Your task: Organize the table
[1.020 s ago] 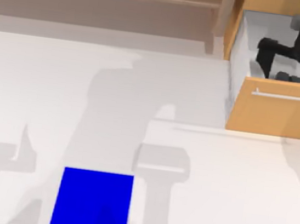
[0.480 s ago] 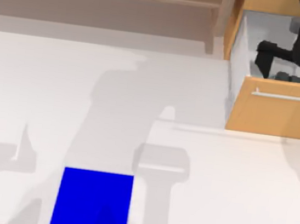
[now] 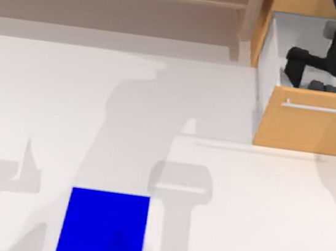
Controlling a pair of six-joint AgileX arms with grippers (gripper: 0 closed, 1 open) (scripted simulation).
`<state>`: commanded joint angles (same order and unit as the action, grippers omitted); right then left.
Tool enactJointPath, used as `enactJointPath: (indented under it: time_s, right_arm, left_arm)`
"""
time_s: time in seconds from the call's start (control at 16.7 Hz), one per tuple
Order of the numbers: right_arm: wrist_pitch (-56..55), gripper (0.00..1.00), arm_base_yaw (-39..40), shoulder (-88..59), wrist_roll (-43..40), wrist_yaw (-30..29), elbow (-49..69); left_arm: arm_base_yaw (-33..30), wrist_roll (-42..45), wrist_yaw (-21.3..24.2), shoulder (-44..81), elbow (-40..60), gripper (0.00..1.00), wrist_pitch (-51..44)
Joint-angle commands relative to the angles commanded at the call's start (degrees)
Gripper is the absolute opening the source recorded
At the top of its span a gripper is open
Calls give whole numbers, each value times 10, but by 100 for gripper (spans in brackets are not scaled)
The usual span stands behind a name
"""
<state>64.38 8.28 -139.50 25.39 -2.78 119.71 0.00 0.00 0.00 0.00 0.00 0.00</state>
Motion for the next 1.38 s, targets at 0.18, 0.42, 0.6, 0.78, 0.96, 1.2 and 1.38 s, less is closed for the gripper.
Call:
enactJointPath:
  time_s: [0.18, 0.42, 0.6, 0.78, 0.96, 1.2, 1.38]
  right_arm:
    - [-16, 100, 0, -13, -1, 0, -3]
    - [-18, 100, 0, -17, -1, 1, -5]
    - [-18, 85, 0, -17, -1, 1, -5]
    - [-18, 62, 0, -17, -1, 1, -5]
    - [-18, 40, 0, -17, -1, 1, -5]
    - [-18, 10, 0, -17, -1, 1, -5]
    - [-18, 0, 0, -17, -1, 1, -5]
  left_arm:
    - [0, 0, 0, 0, 0, 100, 0]
    - [0, 0, 0, 0, 0, 100, 0]
    - [0, 0, 0, 0, 0, 100, 0]
    - [0, 0, 0, 0, 0, 100, 0]
    - [0, 0, 0, 0, 0, 100, 0]
    - [0, 0, 0, 0, 0, 100, 0]
    - [0, 0, 0, 0, 0, 100, 0]
